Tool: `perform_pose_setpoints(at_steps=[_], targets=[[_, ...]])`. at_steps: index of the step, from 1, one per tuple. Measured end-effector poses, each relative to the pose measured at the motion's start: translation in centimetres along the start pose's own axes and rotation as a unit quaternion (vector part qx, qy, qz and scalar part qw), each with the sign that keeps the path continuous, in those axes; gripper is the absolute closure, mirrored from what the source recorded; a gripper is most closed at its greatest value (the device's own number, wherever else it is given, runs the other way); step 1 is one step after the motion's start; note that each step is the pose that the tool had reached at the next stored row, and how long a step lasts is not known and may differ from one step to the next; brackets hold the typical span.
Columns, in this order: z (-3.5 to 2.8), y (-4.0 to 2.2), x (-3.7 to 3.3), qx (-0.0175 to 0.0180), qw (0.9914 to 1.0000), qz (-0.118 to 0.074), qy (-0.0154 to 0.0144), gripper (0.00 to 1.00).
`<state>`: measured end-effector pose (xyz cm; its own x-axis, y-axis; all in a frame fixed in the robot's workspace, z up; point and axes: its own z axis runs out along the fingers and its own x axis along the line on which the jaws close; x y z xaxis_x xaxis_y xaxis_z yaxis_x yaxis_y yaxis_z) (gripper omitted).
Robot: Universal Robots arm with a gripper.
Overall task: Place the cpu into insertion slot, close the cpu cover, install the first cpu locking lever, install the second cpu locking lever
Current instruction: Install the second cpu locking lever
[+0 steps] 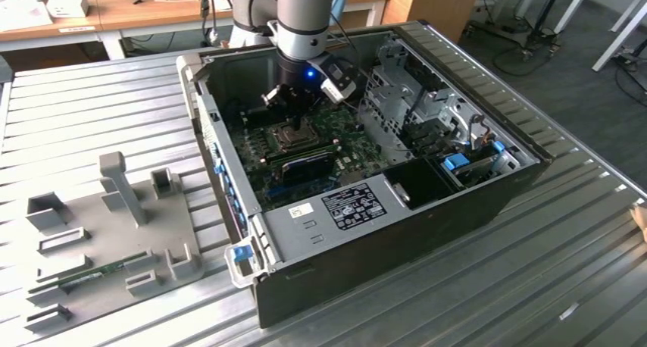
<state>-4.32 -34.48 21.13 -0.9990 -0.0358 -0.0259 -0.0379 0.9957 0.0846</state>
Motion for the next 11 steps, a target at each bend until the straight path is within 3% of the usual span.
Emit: perform_pose_setpoints(at_steps=[6,11], targets=[[-0.18,0.02,-0.01,0.0,1.0,0.0,0.0,0.9],[-0.96,0.08,-0.03,0.0,1.0,0.0,0.0,0.9]])
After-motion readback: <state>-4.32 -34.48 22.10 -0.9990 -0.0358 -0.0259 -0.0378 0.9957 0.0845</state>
